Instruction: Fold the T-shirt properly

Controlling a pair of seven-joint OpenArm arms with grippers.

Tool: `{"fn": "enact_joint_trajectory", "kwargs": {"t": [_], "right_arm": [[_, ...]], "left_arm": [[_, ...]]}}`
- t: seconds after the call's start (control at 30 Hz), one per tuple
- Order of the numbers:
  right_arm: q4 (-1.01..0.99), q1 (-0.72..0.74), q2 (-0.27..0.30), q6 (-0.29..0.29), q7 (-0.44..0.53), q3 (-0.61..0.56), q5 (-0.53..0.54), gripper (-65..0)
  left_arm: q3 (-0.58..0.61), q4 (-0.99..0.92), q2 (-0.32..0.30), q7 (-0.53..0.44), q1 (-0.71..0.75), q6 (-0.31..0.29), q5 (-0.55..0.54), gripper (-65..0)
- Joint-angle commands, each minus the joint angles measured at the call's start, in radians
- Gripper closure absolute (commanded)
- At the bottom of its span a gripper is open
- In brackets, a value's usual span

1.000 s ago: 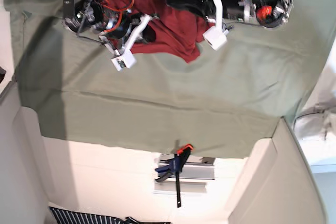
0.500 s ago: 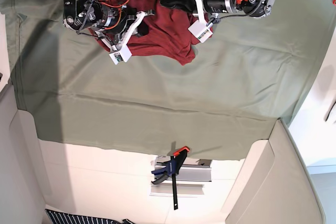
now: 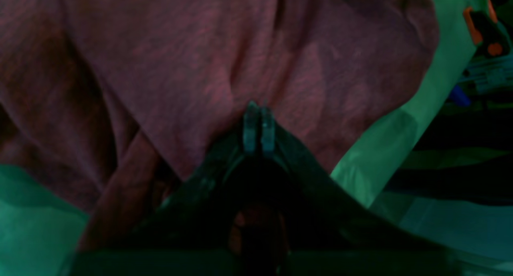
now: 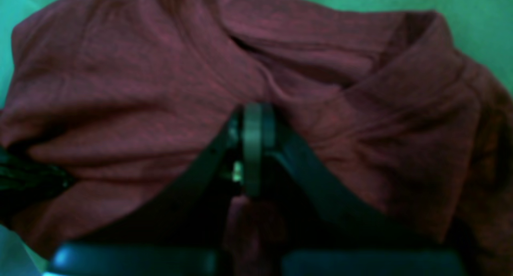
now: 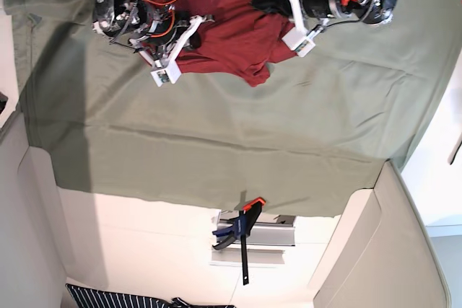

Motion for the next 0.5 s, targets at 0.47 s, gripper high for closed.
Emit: {"fn": "enact_joint_trajectory", "kwargs": {"t": [0.47], "right_arm": [[0.009,0.022,0.0,-0.01,0.01,0.0,0.006,0.0]], "left_arm": [[-0.043,0.046,-0.03,0.013,0.007,-0.026,-0.063,0.0]]}}
